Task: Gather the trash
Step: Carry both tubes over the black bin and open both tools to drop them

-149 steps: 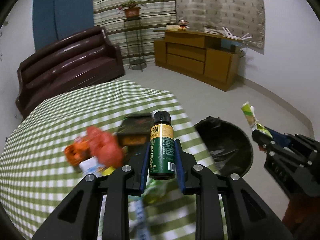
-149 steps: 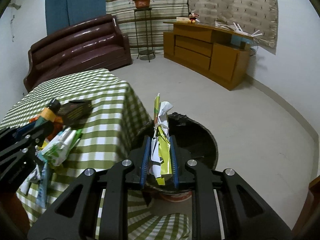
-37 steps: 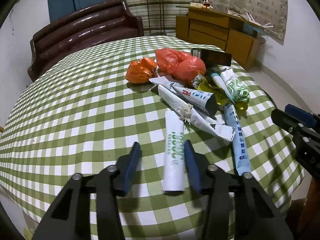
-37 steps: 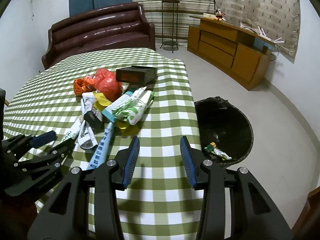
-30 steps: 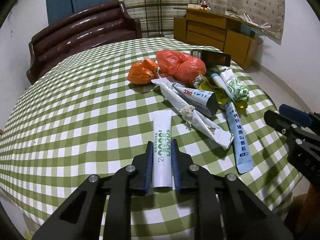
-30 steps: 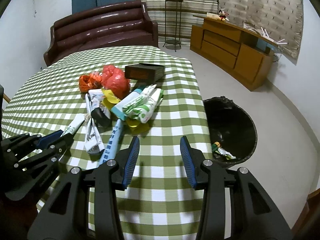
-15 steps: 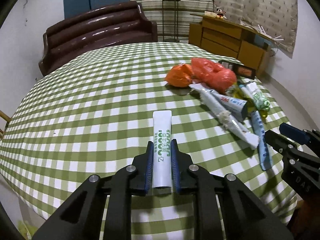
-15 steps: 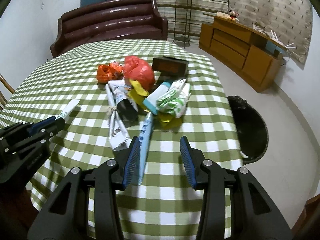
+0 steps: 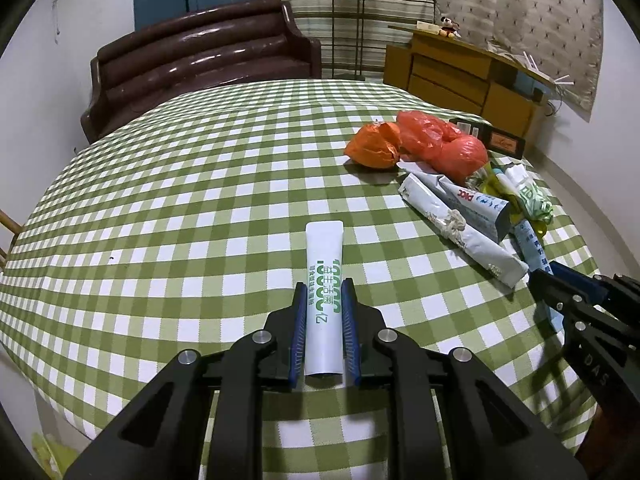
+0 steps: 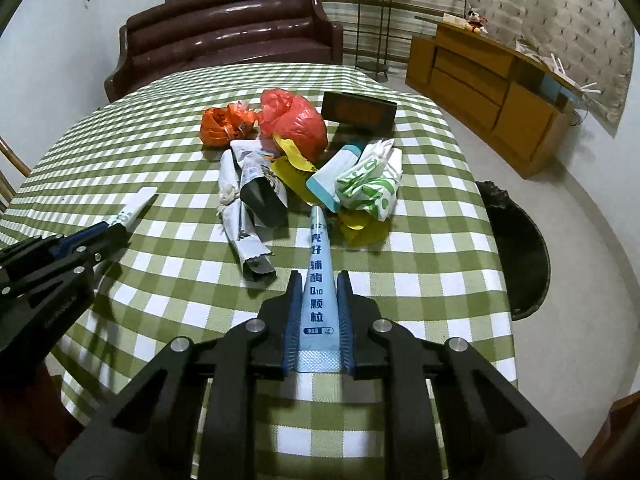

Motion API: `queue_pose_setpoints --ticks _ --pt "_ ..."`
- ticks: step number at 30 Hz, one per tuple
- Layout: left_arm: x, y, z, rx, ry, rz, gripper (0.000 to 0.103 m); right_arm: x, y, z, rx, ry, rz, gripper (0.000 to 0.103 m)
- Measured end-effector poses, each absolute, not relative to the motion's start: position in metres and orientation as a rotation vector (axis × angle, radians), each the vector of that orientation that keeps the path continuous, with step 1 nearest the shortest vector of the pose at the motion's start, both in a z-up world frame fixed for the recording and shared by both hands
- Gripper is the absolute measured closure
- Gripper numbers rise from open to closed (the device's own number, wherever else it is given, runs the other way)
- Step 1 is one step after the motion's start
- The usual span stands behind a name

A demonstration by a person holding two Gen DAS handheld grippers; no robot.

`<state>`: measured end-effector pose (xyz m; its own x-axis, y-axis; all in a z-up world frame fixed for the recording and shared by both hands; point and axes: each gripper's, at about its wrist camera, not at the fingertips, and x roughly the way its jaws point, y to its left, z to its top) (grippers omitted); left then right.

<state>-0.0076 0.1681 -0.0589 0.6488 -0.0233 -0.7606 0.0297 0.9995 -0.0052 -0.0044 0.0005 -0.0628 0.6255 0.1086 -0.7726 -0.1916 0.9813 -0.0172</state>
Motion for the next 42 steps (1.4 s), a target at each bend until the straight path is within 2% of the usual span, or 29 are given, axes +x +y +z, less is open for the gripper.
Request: queue_pose_setpoints --ticks 9,19,29,42 --pt "-0.007 0.161 -0.049 0.006 0.842 -0.034 0.085 -0.018 -0.004 -0.042 -0.099 0.807 0.205 0.087" --pt "0.003 0.124 -0.018 0.027 0.754 -0.099 0.085 -0.008 -0.053 -0.014 -0.064 0.718 0.108 0.087" --pt "0.023 0.05 0.0 0.071 0.694 -0.212 0.085 0.019 -0.126 -0.009 -0.022 0.682 -0.038 0.087" --pt "0.063 -0.046 -0.008 0.148 0.702 -0.304 0.085 0.054 -0.196 -0.024 0.045 0.687 -0.119 0.086"
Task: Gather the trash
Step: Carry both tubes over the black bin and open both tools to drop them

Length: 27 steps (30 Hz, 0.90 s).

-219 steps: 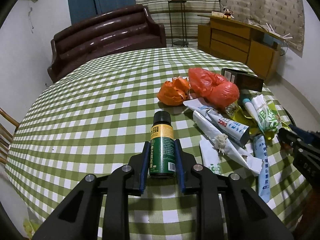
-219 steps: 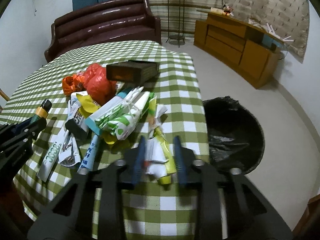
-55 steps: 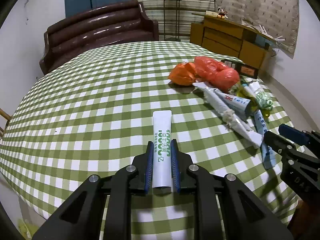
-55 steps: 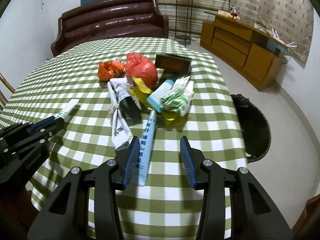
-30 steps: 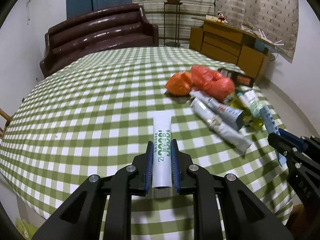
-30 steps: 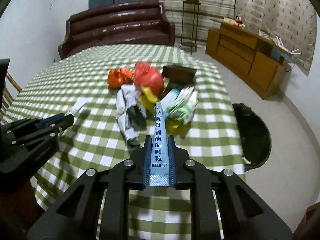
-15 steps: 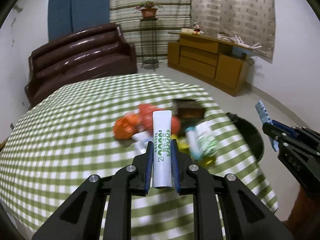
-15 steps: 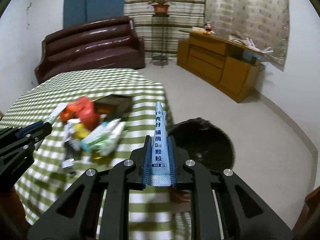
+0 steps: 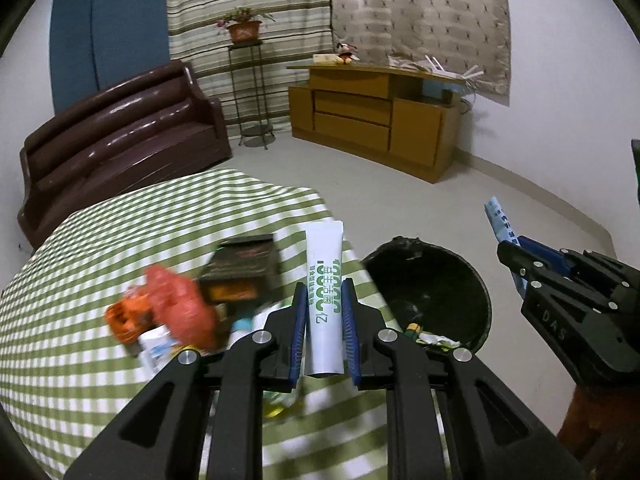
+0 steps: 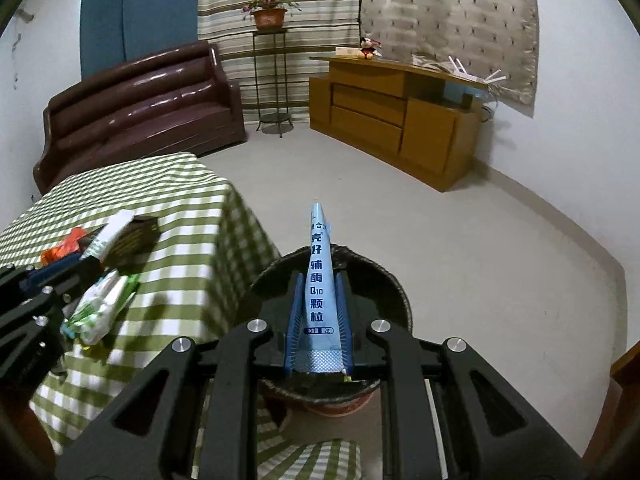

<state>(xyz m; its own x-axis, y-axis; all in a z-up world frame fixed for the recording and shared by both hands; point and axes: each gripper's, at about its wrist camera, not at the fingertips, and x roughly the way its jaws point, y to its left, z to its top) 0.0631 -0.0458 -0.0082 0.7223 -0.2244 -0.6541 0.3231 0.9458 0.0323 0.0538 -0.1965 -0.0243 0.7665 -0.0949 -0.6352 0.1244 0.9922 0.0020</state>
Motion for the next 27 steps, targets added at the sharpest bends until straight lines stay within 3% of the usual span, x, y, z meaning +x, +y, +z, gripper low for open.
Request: queue_pose_setpoints --ticks 21,27 --pt "0.118 -0.119 -0.036 0.203 0.777 -0.322 0.084 0.088 -0.241 -0.053 0.122 0.735 -0.123 0.086" --pt "0.125 -0.126 -0.042 0.22 0.797 -0.306 0.081 0.092 -0.247 -0.056 0.136 0.731 -0.127 0.08"
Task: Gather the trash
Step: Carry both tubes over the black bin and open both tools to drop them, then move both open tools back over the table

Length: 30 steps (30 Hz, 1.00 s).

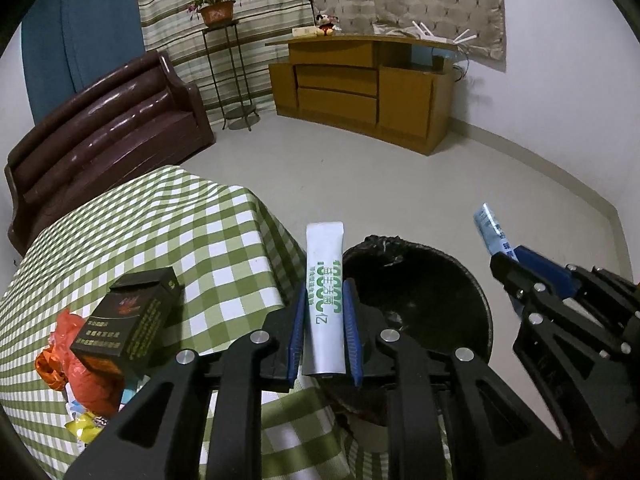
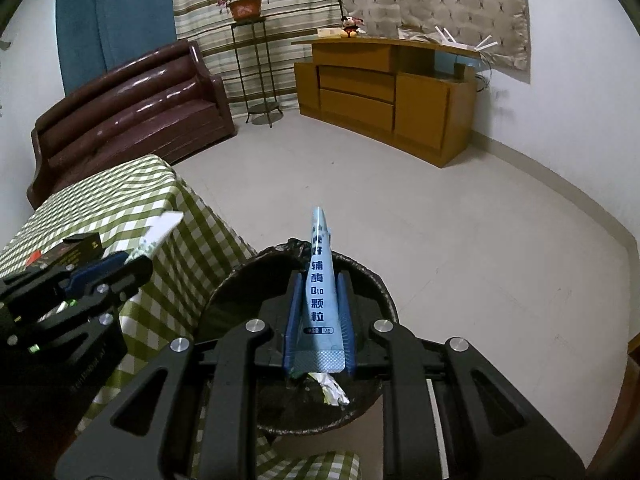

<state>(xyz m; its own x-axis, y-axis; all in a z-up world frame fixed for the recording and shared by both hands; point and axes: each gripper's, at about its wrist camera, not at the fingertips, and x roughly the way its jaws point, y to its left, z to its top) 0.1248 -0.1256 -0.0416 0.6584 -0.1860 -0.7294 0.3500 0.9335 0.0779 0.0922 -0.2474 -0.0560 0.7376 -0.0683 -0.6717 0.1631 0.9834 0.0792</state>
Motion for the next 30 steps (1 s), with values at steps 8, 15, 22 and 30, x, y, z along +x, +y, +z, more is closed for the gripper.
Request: queue_pose_setpoints --ticks 8,15,22,30 --pt "0.128 -0.129 -0.045 0.215 0.809 -0.282 0.057 0.091 -0.254 -0.059 0.145 0.728 -0.145 0.075" --pt "0.128 -0.131 -0.044 0.214 0.807 -0.278 0.052 0.09 -0.256 -0.057 0.15 0.731 -0.156 0.073" --pt "0.118 -0.122 -0.038 0.199 0.806 -0.271 0.051 0.084 -0.252 -0.054 0.146 0.729 -0.152 0.071" --pt "0.096 -0.107 -0.031 0.192 0.797 -0.26 0.049 0.07 -0.233 -0.046 0.119 0.72 -0.138 0.068"
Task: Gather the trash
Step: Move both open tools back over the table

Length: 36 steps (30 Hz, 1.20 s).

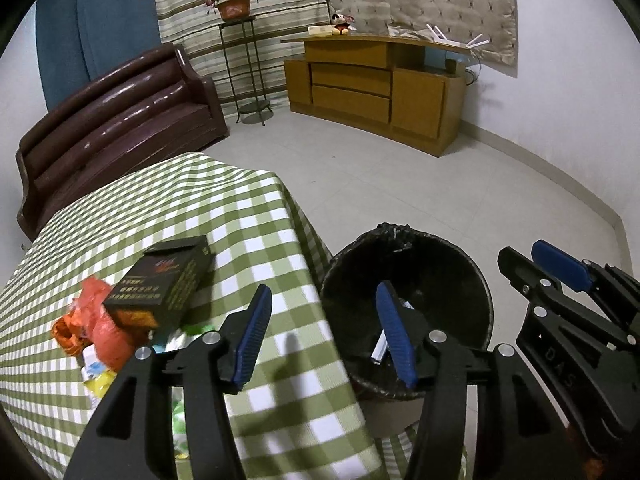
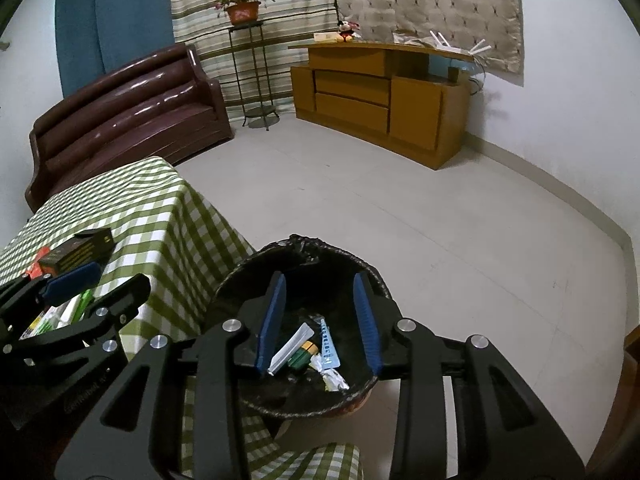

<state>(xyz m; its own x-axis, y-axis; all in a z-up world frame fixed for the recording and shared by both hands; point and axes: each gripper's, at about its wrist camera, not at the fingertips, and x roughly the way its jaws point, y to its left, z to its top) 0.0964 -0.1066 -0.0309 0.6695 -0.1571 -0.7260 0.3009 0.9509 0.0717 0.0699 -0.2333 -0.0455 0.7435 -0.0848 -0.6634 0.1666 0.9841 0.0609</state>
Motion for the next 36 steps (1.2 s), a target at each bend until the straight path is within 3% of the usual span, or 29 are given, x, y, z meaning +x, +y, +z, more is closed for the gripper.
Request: queue_pose_setpoints --ticks 36 --pt "0.024 0.008 -0.026 0.13 0.808 -0.102 0.049 0.014 -0.132 -0.027 -0.012 0.735 0.026 0.066"
